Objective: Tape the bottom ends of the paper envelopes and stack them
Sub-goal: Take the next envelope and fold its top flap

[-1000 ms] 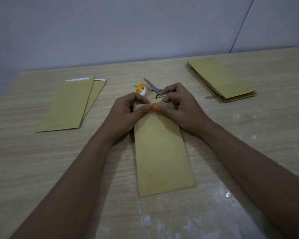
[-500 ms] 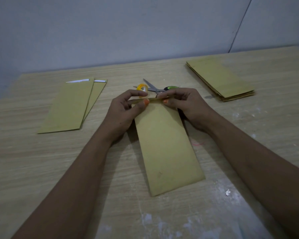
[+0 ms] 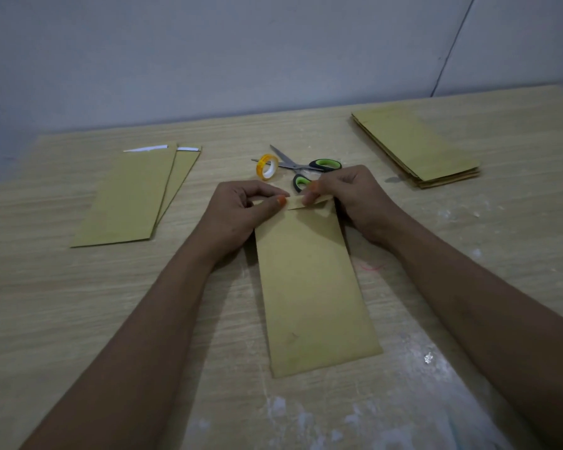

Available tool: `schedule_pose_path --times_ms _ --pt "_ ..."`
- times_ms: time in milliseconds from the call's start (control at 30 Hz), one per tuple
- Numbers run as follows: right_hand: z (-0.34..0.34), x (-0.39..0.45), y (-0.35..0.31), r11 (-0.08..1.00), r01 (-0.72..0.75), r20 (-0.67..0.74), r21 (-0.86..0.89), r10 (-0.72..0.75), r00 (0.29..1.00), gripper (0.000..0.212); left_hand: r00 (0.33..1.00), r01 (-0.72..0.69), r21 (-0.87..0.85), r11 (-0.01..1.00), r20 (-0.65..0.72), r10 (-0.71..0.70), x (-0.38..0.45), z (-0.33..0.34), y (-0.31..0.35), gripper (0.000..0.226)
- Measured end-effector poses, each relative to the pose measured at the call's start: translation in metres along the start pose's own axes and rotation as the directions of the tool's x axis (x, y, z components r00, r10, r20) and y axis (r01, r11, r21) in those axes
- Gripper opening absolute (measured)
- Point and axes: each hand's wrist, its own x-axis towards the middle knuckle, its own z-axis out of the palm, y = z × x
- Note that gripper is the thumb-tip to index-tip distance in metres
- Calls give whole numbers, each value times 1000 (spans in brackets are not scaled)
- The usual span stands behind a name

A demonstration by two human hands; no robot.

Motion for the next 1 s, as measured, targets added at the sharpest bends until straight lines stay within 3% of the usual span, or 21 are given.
schedule_pose_path --times_ms 100,167,300,400,533,767,1000 --pt "5 1 0 997 8 2 79 -8 1000 11 1000 -23 2 1000 0 23 0 0 0 9" --pt "6 1 1 995 -28 26 94 26 999 18 999 -36 -9 999 -2 36 -1 -1 0 9" --pt "6 1 -1 998 -51 52 24 50 997 24 999 -53 30 998 -1 53 0 1 -1 9" --pt "5 2 -1 995 -21 27 -102 23 999 16 997 -53 36 998 -53 54 1 2 -3 7" --pt "3 7 4 997 -50 28 -63 52 998 8 997 -55 41 998 -57 57 1 0 -3 8" --pt "-9 9 3 994 -93 123 53 86 989 28 991 89 -94 992 103 -79 0 -10 -3 24" --pt "-6 9 5 997 -56 67 55 52 996 32 997 77 -95 992 38 -74 0 -5 -5 18"
